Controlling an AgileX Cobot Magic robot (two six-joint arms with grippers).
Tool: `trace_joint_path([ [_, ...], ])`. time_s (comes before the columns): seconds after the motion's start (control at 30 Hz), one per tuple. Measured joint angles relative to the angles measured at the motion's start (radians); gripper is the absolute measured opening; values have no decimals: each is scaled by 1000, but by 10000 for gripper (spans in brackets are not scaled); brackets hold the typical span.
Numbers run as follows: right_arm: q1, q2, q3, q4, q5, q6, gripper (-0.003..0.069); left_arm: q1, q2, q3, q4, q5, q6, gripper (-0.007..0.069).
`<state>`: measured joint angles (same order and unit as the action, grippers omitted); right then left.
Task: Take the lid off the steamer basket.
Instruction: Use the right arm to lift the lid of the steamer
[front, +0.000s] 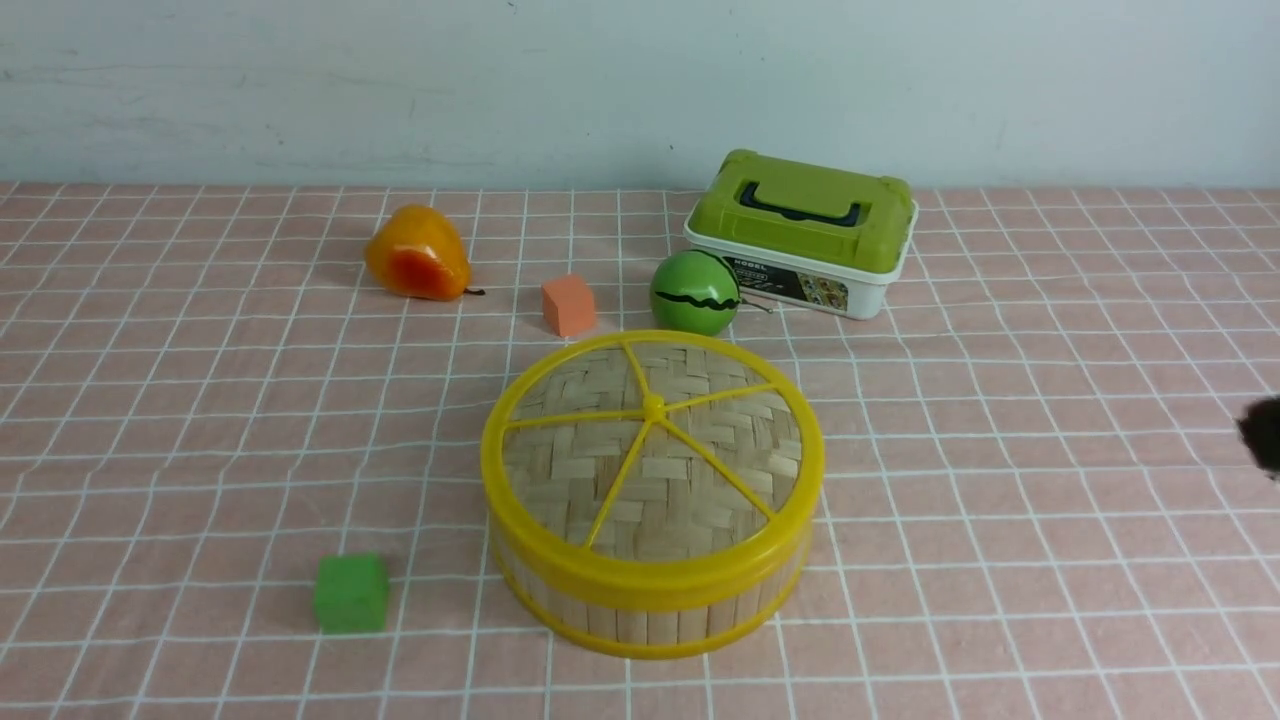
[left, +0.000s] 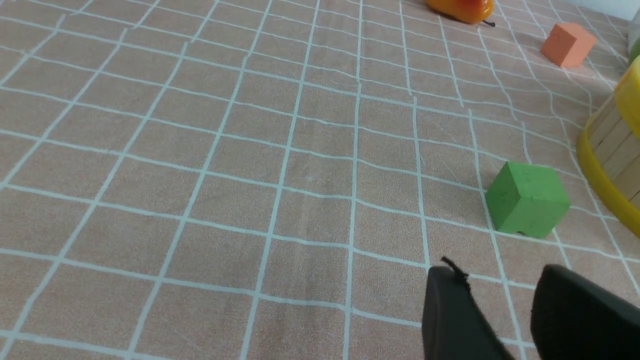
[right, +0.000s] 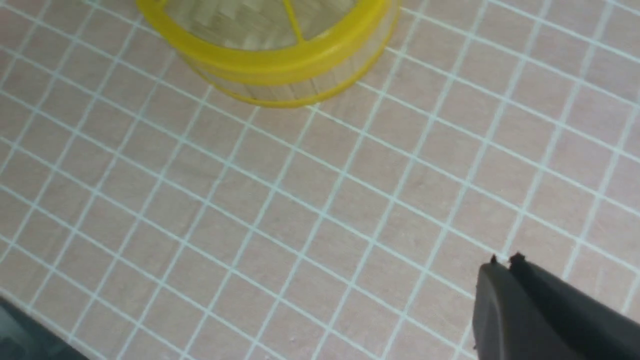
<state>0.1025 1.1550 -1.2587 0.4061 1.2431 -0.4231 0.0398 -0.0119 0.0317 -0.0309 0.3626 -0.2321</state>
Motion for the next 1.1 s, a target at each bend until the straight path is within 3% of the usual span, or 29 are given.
trace_joint_path([
  [0.13, 127, 154, -113, -26, 0, -8, -7, 0, 0, 0, 0, 0, 0, 239],
  [0.23, 280, 318, -255, -143, 1, 29, -2, 0, 0, 0, 0, 0, 0, 239],
  [0.27, 287, 326, -255, -151, 1, 29, -1, 0, 0, 0, 0, 0, 0, 239],
  [0.43, 423, 563, -467, -320, 3, 167, 13, 0, 0, 0, 0, 0, 0, 239],
  [0.63, 436, 747, -626, -331, 3, 248, 76, 0, 0, 0, 0, 0, 0, 239],
  [0.93, 436, 953, -798, -247, -97, 282, 353, 0, 0, 0, -1, 0, 0, 239],
  [1.1, 436, 1015, -799, -239, -188, 297, 391, 0, 0, 0, -1, 0, 0, 239],
])
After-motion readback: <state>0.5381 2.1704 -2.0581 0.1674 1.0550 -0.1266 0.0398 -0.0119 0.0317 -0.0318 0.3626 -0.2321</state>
